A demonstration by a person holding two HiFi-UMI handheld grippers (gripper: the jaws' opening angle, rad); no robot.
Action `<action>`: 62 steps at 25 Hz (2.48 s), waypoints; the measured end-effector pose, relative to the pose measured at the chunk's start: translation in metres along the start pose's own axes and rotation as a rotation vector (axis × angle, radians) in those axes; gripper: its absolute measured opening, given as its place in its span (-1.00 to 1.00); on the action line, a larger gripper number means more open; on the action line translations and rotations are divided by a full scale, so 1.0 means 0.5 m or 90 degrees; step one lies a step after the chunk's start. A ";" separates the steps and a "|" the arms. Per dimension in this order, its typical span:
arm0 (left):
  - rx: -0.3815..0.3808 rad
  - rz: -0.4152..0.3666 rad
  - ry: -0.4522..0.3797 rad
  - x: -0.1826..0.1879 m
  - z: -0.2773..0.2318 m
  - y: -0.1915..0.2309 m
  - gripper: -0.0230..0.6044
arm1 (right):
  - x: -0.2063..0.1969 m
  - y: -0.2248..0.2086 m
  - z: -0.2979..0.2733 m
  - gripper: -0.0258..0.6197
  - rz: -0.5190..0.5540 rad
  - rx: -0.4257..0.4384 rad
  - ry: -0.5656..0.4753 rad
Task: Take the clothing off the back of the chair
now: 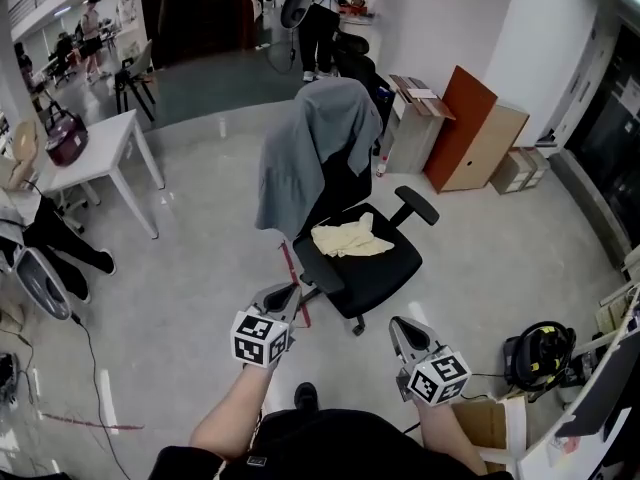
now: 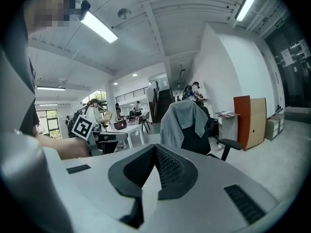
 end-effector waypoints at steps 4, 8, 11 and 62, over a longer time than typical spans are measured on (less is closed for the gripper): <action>-0.003 0.013 -0.005 0.008 -0.042 0.055 -0.92 | 0.025 -0.008 -0.078 -0.87 0.012 0.008 0.012; -0.005 0.017 -0.007 0.023 -0.075 0.102 -0.92 | 0.052 -0.018 -0.143 -0.87 0.018 0.011 0.012; -0.003 0.020 -0.008 0.030 -0.099 0.124 -0.92 | 0.056 -0.030 -0.177 -0.87 0.018 0.018 0.020; 0.243 0.083 0.025 0.237 -0.781 0.259 -0.80 | 0.292 -0.742 -0.712 -0.87 0.055 0.244 0.069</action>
Point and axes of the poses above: the fingertips, and each gripper's own axes: z backward along the fingers, y to its left, x out of its top, the point moved 7 cm from there along z, backward along the fingers
